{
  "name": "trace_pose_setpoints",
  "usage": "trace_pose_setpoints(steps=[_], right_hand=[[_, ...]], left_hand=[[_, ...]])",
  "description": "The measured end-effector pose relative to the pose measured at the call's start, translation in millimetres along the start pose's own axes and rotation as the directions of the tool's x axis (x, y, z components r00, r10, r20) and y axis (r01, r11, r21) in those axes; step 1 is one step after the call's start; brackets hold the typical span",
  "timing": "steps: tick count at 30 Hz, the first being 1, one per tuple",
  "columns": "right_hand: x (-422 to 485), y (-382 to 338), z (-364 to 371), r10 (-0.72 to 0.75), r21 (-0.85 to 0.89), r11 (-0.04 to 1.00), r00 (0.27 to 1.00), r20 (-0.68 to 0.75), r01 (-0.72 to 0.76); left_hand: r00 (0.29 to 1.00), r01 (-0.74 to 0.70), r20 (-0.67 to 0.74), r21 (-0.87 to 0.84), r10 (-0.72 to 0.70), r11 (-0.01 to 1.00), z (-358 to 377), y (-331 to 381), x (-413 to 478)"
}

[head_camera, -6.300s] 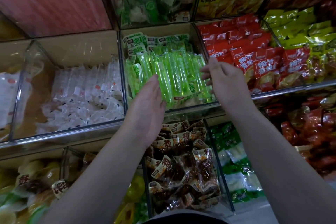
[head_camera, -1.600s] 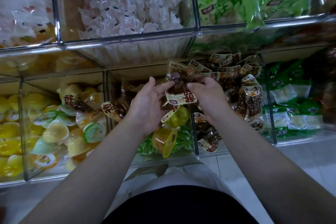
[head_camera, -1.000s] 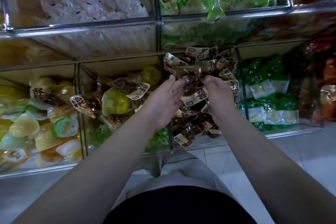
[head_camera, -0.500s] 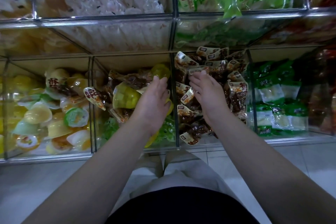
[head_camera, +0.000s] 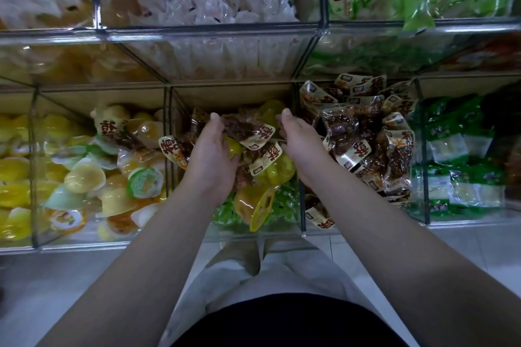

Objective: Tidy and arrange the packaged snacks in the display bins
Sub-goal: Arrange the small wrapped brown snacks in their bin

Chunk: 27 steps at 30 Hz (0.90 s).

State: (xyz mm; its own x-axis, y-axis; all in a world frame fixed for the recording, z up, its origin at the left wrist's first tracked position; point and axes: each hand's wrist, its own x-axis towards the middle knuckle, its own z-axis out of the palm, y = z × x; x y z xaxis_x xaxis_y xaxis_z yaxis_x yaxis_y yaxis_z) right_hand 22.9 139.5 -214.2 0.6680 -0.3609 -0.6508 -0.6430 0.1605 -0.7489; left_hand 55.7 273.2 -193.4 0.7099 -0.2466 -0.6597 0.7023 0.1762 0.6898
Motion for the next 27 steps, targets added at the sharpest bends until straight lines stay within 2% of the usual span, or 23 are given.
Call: trace_pose_setpoints(steps=[8,13,17,22,27], right_hand=[[2.9,-12.0,17.8,0.014,-0.136,0.991,1.000,0.007,-0.013],[-7.5,-14.9,17.8,-0.047,-0.285,0.957,0.998,0.041,0.057],[-10.8,-13.6,16.4,-0.090,-0.253,0.962,0.995,0.053,0.101],[-8.8,-8.9,9.6,-0.130,-0.209,0.970,0.991,-0.016,0.124],[-4.4,-4.2,7.9,-0.123,-0.105,0.987,0.991,-0.049,0.118]], left_hand=[[0.996,0.069,0.062,-0.008,-0.068,0.998,-4.5,7.9,14.9],[0.996,0.084,0.031,-0.021,-0.083,0.996,-14.0,5.8,25.5],[0.998,0.068,-0.007,-0.063,-0.069,0.996,-14.0,5.1,21.7],[0.995,0.042,-0.083,-0.109,-0.052,0.993,-10.2,0.8,15.2],[0.994,0.052,-0.089,-0.134,-0.064,0.990,-10.6,-4.4,6.9]])
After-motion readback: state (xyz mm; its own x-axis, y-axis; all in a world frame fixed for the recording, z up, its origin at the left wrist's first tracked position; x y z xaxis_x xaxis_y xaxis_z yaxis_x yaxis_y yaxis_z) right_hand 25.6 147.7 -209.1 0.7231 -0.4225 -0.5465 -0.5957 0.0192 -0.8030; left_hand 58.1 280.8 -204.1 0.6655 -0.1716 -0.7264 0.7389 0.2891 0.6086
